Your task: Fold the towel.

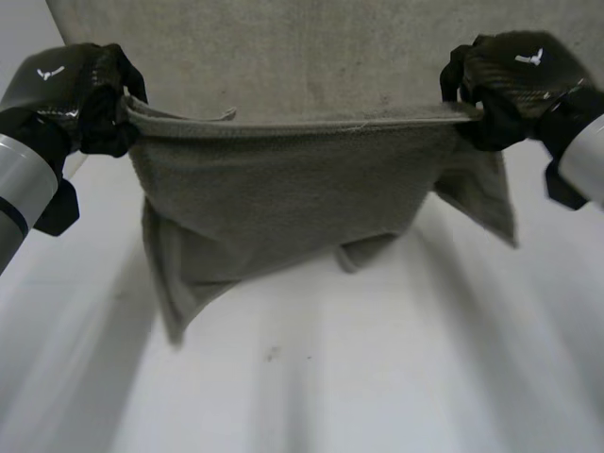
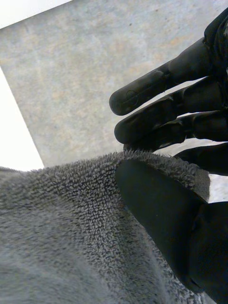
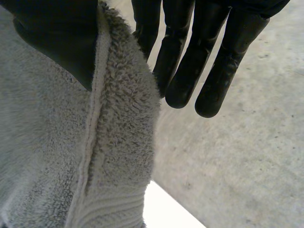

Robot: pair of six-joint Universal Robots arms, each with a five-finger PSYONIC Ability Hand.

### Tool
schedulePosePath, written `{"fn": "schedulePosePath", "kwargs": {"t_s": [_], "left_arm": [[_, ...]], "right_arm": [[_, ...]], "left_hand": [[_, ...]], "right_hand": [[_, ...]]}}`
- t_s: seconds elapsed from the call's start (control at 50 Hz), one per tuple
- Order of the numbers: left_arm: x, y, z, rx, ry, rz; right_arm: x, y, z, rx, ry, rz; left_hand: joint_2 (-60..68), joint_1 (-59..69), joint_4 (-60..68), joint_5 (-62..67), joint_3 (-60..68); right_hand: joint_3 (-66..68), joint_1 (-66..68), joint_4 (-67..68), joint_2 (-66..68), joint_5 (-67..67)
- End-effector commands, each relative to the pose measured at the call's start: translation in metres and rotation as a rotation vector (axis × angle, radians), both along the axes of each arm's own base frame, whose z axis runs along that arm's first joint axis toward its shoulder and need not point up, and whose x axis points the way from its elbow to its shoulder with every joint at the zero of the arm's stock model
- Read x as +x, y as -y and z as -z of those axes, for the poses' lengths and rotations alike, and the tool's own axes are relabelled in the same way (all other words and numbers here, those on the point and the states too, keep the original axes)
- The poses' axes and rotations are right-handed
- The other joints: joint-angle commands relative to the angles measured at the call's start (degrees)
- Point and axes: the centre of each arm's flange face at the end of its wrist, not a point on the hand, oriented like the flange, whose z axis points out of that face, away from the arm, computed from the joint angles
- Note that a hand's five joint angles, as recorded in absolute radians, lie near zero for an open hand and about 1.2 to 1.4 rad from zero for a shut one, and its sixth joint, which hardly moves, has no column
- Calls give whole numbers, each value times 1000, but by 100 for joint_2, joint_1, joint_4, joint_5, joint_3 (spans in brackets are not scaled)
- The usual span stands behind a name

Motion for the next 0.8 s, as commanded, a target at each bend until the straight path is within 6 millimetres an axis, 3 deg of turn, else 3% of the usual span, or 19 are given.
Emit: {"fn": "schedulePosePath", "kwargs": {"t_s": [0.02, 0.04, 0.1, 0.14, 0.16, 0.2, 0.3, 0.36, 0.4, 0.42, 0.46, 0.48, 0.5, 0.52, 0.56, 0.64, 0.74, 0.78, 0.8], "left_arm": [[-2, 1, 26, 130, 52, 9], [-4, 3, 38, 181, 70, 13], [-5, 5, 53, 236, 95, 15], [-10, 7, 84, 342, 176, 32], [-10, 7, 84, 343, 176, 32], [-16, 12, 112, 406, 279, 60], [-30, 30, 130, 388, 382, 99], [-39, 57, 118, 286, 368, 84], [-47, 90, 81, 51, 288, 40], [-47, 90, 81, 49, 288, 40], [-53, 108, 32, -255, 187, -2], [-53, 108, 32, -257, 186, -2], [-54, 110, 2, -428, 123, -25], [-54, 110, 2, -430, 122, -25], [-48, 105, -46, -669, 26, -71], [-44, 100, -50, -666, 27, -80], [-41, 97, -21, -520, 79, -67], [-34, 96, 10, -396, 132, -71], [-34, 96, 10, -396, 133, -71]], "right_arm": [[3, -14, 20, 223, -345, -71], [5, -14, 34, 265, -428, -96], [5, -16, 45, 308, -497, -118], [4, -13, 67, 378, -590, -114], [4, -13, 67, 379, -591, -114], [3, -4, 85, 418, -645, -92], [9, 23, 91, 336, -670, -47], [20, 50, 80, 183, -633, 5], [33, 80, 44, -70, -545, 116], [33, 80, 44, -71, -545, 117], [46, 96, -4, -370, -407, 225], [46, 96, -4, -371, -406, 226], [53, 96, -27, -520, -326, 255], [53, 96, -28, -521, -325, 256], [54, 85, -62, -726, -223, 303], [52, 77, -61, -734, -227, 276], [55, 69, -32, -600, -302, 185], [58, 60, -2, -470, -374, 103], [58, 60, -2, -470, -374, 103]], "left_hand": [[1031, 1334, 1024, 1133, 1039], [1031, 1334, 1024, 1133, 1039], [1031, 1334, 1024, 1133, 1039], [1031, 1334, 1024, 1133, 1039], [1031, 1334, 1024, 1133, 1039], [1031, 1334, 1024, 1133, 1039], [1031, 1334, 1024, 1133, 1039], [1031, 1334, 1024, 1133, 1039], [1031, 1334, 1024, 1133, 1039], [1031, 1334, 1024, 1133, 1039], [1031, 1334, 1024, 1133, 1039], [1031, 1334, 1024, 1133, 1039], [1031, 1334, 1024, 1133, 1039], [1031, 1334, 1024, 1133, 1039], [1031, 1334, 1024, 1133, 1039], [1031, 1334, 1024, 1133, 1039], [1031, 1334, 1024, 1133, 1039], [1031, 1334, 1024, 1133, 1039], [1031, 1334, 1024, 1133, 1039]], "right_hand": [[1218, 2486, 1191, 1299, 1400], [1218, 2486, 1191, 1299, 1400], [1218, 2486, 1191, 1299, 1400], [1218, 2486, 1191, 1299, 1400], [1218, 2486, 1191, 1299, 1400], [1218, 2486, 1191, 1299, 1400], [1218, 2486, 1191, 1299, 1400], [1218, 2486, 1191, 1299, 1400], [1218, 2486, 1191, 1299, 1400], [1218, 2486, 1191, 1299, 1400], [1218, 2486, 1191, 1299, 1400], [1218, 2486, 1191, 1299, 1400], [1218, 2486, 1191, 1299, 1400], [1218, 2486, 1191, 1299, 1400], [1218, 2486, 1191, 1299, 1400], [1218, 2486, 1191, 1299, 1400], [1218, 2486, 1191, 1299, 1400], [1218, 2486, 1191, 1299, 1400], [1218, 2486, 1191, 1299, 1400]]}}
